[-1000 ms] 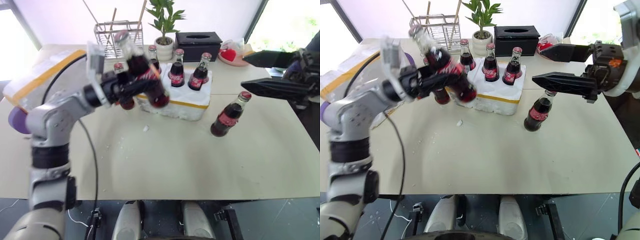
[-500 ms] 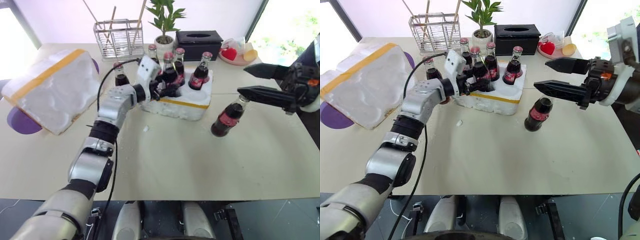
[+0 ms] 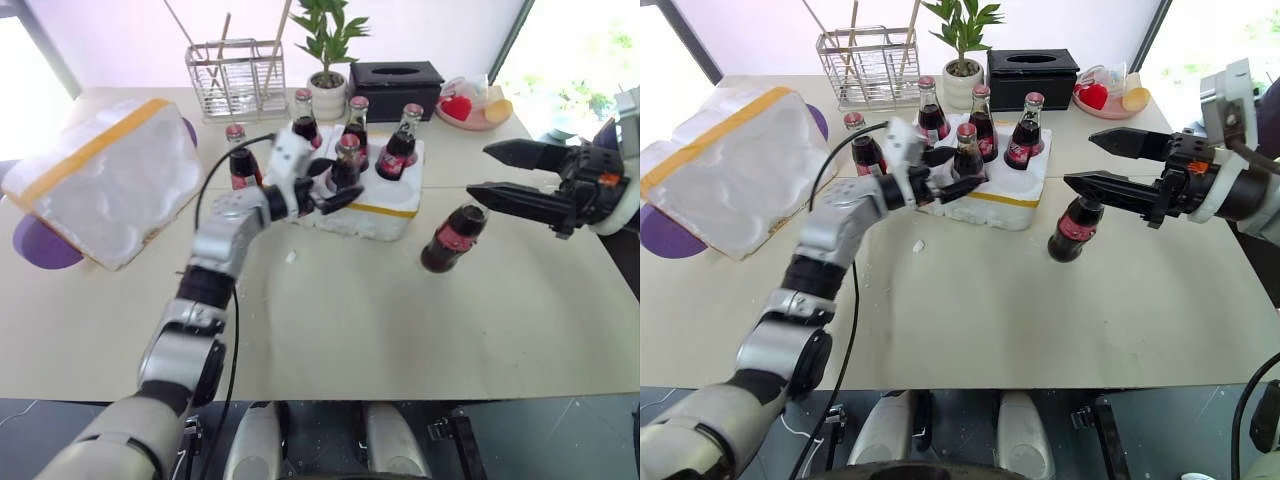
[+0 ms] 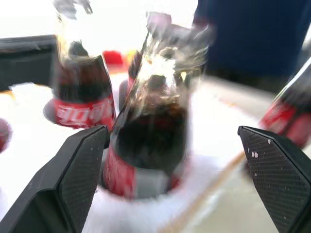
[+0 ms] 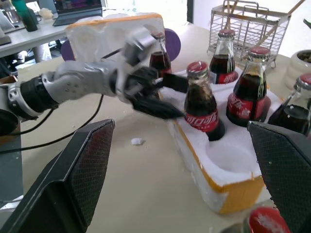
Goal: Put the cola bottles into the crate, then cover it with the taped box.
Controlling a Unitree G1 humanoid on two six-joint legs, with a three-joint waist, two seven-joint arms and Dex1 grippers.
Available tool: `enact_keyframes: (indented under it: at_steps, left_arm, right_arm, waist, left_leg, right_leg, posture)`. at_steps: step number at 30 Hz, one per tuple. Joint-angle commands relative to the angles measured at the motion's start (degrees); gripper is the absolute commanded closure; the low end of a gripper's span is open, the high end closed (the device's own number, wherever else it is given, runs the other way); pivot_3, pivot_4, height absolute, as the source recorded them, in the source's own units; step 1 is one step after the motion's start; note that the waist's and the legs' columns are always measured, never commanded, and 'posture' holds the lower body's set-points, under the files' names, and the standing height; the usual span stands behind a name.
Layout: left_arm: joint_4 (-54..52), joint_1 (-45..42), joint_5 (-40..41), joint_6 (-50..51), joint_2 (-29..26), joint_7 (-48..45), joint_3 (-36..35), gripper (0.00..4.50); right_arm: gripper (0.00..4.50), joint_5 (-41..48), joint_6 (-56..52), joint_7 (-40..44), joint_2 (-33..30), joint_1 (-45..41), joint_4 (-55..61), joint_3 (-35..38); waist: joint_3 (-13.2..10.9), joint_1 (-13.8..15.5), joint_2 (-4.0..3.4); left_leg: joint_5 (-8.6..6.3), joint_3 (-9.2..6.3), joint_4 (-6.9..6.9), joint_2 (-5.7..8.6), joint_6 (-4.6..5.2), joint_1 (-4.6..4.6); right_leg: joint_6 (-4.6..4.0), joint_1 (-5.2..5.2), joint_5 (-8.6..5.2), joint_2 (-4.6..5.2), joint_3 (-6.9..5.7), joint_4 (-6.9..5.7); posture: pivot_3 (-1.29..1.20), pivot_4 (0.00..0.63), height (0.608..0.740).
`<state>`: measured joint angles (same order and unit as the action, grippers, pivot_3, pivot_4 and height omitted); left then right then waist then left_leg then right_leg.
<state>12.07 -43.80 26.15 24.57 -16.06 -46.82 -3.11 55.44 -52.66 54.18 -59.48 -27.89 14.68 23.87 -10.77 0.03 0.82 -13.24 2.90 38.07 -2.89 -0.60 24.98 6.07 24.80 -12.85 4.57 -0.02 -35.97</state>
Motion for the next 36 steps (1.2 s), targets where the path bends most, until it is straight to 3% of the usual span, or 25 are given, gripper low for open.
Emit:
enact_keyframes:
  at_steps: [1,5,9,14,36]
  left_arm:
    - [-12.59,4.74,7.33,6.51,-5.42,0.77,-7.12,0.04]
    - [-15.39,9.52,4.99,8.38,-10.07,6.74,-10.16,0.04]
    - [-11.69,11.5,0.5,6.12,-12.19,11.76,-10.45,0.04]
    - [-5.31,9.92,-3.69,1.05,-10.89,15.04,-9.24,0.04]
    - [32.77,-7.67,-14.21,-20.09,-5.65,9.44,-2.47,0.04]
  right_arm:
    - [0.0,2.26,0.01,-0.88,0.05,0.77,2.42,3.79]
    - [0.0,3.35,-0.44,-1.49,0.02,2.44,3.12,4.92]
    - [0.0,4.31,-0.57,-2.01,0.31,3.6,3.29,5.4]
    - [0.0,5.0,-0.39,-2.68,0.62,3.84,3.54,4.72]
    - [0.0,6.11,-0.57,-4.47,1.69,3.76,4.63,3.88]
  waist:
    - [0.01,0.07,-0.02]
    - [0.02,0.61,-0.03]
    - [0.01,0.82,0.01]
    - [0.01,0.67,0.02]
    - [0.0,0.73,0.04]
  left_leg:
    - [0.0,-0.01,0.0,0.0,0.0,-0.01]
    - [0.0,-0.01,0.05,0.02,0.0,-0.18]
    - [0.01,0.01,0.12,0.05,-0.02,-0.26]
    - [0.01,0.01,0.11,0.06,-0.02,-0.27]
    - [0.0,0.05,0.09,0.06,-0.01,-0.24]
  right_leg:
    - [0.0,0.02,-0.01,-0.02,0.0,-0.05]
    - [-0.14,-0.17,-0.09,0.0,0.0,-0.04]
    - [-0.25,-0.35,-0.15,0.06,0.0,0.09]
    - [-0.24,-0.34,-0.14,0.06,0.01,0.08]
    - [-0.21,-0.31,-0.13,0.06,0.0,0.1]
  posture:
    - [0.0,0.15,0.74]
    - [0.0,0.15,0.74]
    - [0.0,0.15,0.74]
    - [0.0,0.15,0.74]
    - [0.0,0.15,0.74]
